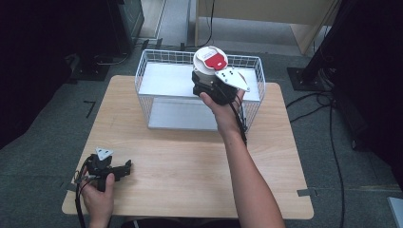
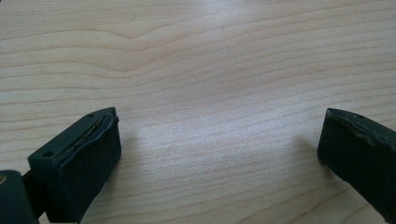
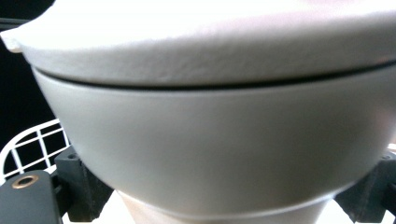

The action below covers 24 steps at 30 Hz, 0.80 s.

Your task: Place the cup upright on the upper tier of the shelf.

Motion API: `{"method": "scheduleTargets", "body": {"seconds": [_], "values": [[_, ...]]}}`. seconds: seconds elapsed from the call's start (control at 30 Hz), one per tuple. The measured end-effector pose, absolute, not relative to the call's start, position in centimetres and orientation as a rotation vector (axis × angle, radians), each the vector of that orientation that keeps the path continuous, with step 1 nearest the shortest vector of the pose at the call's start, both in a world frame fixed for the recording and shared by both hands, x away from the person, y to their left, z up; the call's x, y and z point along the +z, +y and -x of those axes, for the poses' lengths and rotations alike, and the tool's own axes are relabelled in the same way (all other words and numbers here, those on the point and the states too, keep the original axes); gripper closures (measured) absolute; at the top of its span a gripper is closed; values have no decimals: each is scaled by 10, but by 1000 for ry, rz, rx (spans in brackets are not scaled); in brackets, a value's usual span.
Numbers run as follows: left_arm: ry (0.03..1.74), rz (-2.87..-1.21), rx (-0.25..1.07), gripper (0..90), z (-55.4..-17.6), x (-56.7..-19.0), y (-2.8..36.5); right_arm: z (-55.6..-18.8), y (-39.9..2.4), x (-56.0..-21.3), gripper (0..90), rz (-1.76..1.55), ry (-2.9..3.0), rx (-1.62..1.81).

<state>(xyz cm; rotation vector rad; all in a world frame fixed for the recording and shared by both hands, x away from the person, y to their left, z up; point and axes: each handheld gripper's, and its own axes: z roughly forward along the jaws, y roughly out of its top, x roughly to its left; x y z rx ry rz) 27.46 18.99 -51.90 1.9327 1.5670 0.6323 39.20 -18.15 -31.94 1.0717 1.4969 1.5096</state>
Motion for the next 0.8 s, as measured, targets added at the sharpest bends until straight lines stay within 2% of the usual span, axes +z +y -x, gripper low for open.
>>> {"method": "scheduleTargets", "body": {"seconds": [0.47,0.8], "values": [[1568,-1930,631,0,-275,-519,190,-427,-171,-316,96,-1120,1517,1468],[1568,-1930,631,0,-275,-519,190,-434,-169,-319,96,-1134,1511,1467]]}}
